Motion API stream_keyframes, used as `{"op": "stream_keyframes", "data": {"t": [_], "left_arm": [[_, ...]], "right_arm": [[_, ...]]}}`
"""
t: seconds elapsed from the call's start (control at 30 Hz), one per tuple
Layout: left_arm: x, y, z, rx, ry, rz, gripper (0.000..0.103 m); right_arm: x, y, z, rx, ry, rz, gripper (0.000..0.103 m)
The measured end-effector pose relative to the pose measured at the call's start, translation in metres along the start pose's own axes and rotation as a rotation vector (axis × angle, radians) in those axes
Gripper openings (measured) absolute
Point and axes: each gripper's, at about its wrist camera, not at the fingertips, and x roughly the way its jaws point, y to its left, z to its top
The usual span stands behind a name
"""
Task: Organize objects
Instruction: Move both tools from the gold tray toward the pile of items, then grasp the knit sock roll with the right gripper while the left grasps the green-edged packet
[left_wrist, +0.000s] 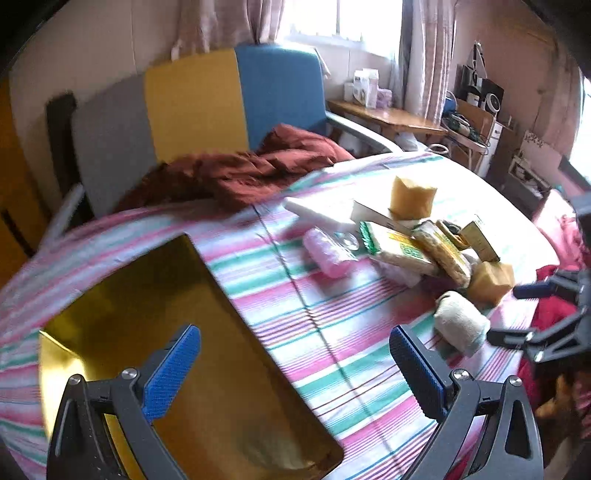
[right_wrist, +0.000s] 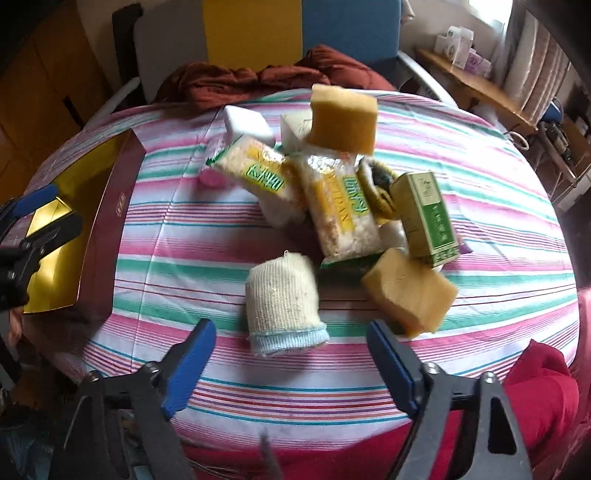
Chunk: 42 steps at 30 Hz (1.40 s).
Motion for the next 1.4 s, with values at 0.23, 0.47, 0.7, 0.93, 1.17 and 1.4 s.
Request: {"op": "stream_keyframes", "data": {"t": [0.23, 0.47, 0.7, 0.93, 1.17, 1.4], "left_arm": [[0.024, 0.001, 0.023, -0.056, 0.032, -0.114, 0.103], [0.058, -0.017, 0.051, -0.033, 0.08, -0.222, 0.103], [0.094, -0.03, 0.067, -0.083, 0.134, -0.288, 0.103], [0.116, -0.032, 0.07, -0.165, 0.181, -0.285, 0.094], [0.127, -0.043, 0.068, -0.187, 0.209, -0.34, 0.059], [0.102, -0.042, 0.063, -0.183, 0.146, -0.412, 0.026]], "right_arm": [[0.026, 0.008, 0.014, -0.05, 0.093, -0.037, 0.068], [0.041, 0.007, 0.022, -0.052, 0.139, -0.006, 0.047], [0.041, 0.001, 0.021, -0.017, 0.132, 0.032, 0.046], [0.042, -0.001, 0.026, 0.002, 0.13, 0.04, 0.046], [0.043, 0.003, 0.026, 0.005, 0.128, 0.037, 0.046], [0.043, 0.007, 0.026, -0.005, 0.107, 0.053, 0.042]]}}
